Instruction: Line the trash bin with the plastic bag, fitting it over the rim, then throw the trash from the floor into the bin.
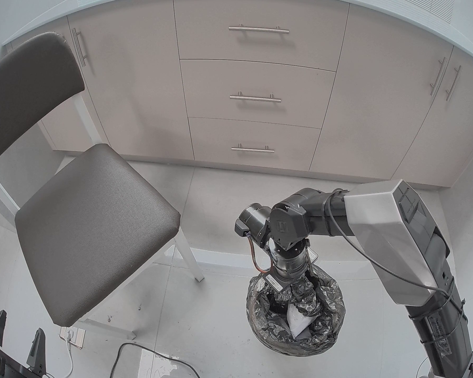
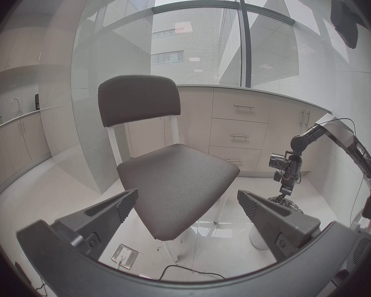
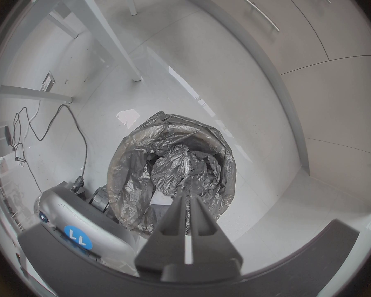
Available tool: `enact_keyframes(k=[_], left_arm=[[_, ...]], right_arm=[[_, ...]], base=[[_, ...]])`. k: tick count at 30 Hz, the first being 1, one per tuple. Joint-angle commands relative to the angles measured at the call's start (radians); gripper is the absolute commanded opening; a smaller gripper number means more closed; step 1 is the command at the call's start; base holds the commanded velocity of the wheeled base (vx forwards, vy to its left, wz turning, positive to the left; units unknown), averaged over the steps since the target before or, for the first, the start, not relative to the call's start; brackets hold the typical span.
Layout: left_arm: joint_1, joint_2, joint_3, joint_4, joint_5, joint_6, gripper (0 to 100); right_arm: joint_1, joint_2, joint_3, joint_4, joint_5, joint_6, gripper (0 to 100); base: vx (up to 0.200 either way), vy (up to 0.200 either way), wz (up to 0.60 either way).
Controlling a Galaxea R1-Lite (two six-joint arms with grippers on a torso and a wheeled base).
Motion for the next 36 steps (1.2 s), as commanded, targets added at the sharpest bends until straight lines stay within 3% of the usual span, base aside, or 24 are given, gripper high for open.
enact_keyframes(k=[1,36], left_arm=[[0.001,-0.016,0.018,0.0,0.0,0.0,100],[0.001,-0.016,0.018,0.0,0.0,0.0,100]], right_arm=[[0.001,0.029,0.0,-0.008,-0.009,0.0,0],[-0.073,0.288,0.0,-0.258,-0.014,0.051,0]], base=[[0.0,0.0,0.0],[0.0,0.0,0.0]])
